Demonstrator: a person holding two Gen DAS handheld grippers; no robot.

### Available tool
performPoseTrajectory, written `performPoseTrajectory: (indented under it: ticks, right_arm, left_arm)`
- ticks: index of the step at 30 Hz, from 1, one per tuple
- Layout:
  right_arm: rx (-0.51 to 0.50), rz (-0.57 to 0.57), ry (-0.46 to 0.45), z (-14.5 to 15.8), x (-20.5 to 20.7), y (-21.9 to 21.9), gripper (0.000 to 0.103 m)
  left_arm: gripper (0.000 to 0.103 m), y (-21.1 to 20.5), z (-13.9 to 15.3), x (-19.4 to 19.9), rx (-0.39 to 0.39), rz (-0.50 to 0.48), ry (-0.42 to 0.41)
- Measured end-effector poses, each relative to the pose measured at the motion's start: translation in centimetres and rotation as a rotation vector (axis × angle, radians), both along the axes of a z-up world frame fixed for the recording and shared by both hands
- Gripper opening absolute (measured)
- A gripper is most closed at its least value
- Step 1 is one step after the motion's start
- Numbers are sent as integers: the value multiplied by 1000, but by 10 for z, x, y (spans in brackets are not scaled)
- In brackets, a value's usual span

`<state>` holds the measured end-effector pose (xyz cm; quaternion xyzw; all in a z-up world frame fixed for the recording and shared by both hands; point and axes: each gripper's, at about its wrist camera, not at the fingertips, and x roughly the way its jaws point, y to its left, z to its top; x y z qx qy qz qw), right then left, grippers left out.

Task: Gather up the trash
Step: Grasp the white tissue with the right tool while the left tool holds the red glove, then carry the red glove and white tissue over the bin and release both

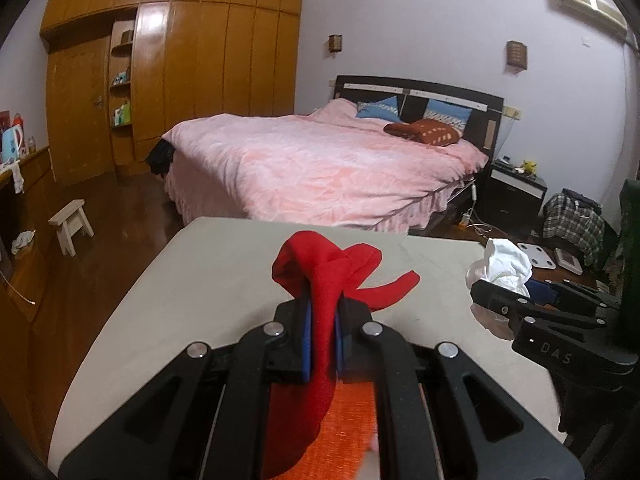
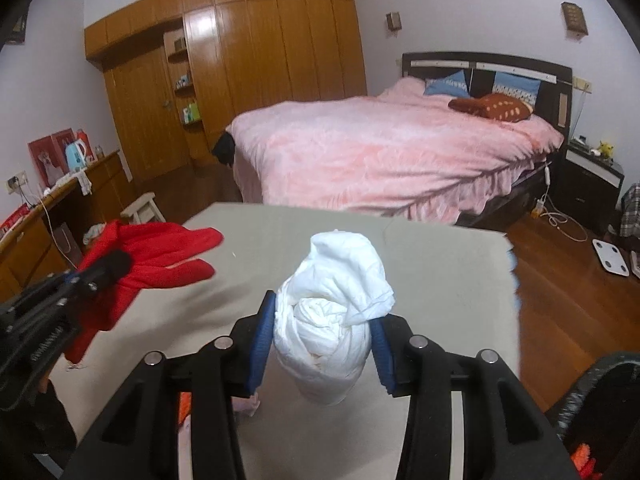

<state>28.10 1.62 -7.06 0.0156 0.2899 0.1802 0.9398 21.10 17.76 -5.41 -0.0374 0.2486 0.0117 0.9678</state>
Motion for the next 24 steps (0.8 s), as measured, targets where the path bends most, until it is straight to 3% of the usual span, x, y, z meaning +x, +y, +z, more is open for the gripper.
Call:
performPoseTrajectory:
  ticks: [12, 24]
  right_arm:
    - [35, -62, -70, 40, -53, -65, 44]
    - [4, -189, -100, 55, -105, -149, 45]
  left_arm:
    - [8, -64, 31, -32, -16, -75, -53]
    - [8, -141, 44, -59, -24, -190, -90]
